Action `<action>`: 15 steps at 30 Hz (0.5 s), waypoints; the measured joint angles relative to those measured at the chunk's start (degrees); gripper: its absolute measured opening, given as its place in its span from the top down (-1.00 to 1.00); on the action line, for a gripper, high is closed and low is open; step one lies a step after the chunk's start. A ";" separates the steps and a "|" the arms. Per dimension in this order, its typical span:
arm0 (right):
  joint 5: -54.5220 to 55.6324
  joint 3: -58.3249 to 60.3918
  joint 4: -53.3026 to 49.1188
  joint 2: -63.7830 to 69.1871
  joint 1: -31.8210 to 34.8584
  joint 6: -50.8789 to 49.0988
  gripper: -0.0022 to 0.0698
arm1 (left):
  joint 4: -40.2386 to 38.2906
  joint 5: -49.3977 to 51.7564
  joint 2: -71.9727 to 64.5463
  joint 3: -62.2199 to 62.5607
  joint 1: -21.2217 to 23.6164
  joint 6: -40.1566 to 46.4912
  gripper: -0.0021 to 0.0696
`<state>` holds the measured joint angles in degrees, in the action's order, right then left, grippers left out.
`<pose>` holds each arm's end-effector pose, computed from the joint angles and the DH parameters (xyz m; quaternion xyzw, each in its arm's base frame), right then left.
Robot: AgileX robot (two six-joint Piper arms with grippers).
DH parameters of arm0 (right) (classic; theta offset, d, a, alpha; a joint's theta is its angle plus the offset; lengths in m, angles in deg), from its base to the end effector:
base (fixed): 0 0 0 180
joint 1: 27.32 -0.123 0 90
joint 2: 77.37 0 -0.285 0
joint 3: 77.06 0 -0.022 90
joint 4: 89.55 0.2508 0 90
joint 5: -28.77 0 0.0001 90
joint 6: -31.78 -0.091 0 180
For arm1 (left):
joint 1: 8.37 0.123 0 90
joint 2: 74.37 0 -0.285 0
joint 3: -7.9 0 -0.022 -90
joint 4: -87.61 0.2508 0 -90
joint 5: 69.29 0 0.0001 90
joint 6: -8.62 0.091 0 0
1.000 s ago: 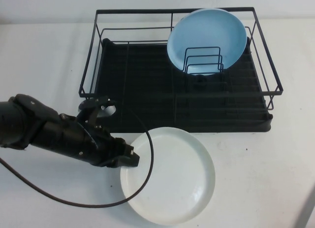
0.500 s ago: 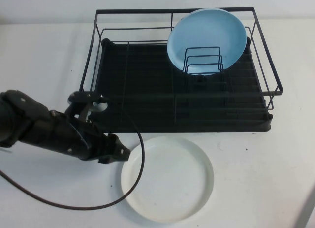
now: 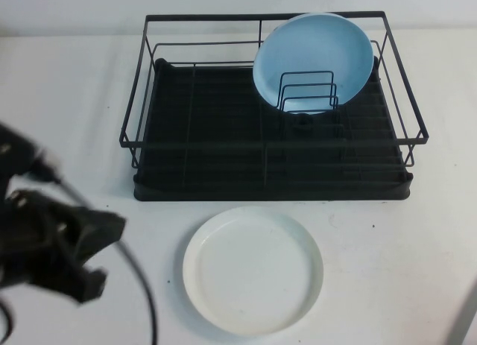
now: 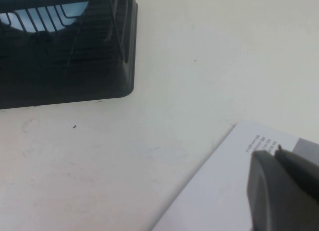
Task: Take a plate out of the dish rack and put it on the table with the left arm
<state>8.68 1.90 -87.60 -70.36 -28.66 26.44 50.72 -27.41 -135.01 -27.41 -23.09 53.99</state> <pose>0.0531 0.0023 0.1721 0.0371 0.7980 0.0493 0.5995 0.1593 -0.0796 0.3119 0.3187 0.8382 -0.1816 0.4036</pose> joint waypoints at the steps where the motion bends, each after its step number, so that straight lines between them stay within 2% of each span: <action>1: 0.00 0.00 0.00 0.00 0.00 0.00 0.99 | 1.86 0.20 3.65 -1.04 -0.09 -1.07 0.94; 10: 0.00 0.00 0.00 0.00 0.00 0.00 0.99 | 23.55 8.83 31.64 -2.36 -0.09 -27.25 0.94; 15: 0.00 0.00 0.00 0.00 0.00 0.00 0.99 | 28.03 7.93 40.81 -5.20 -0.09 -30.79 0.94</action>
<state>8.68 1.90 -87.60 -70.36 -28.66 26.44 78.75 -19.47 -94.20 -32.61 -23.18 23.20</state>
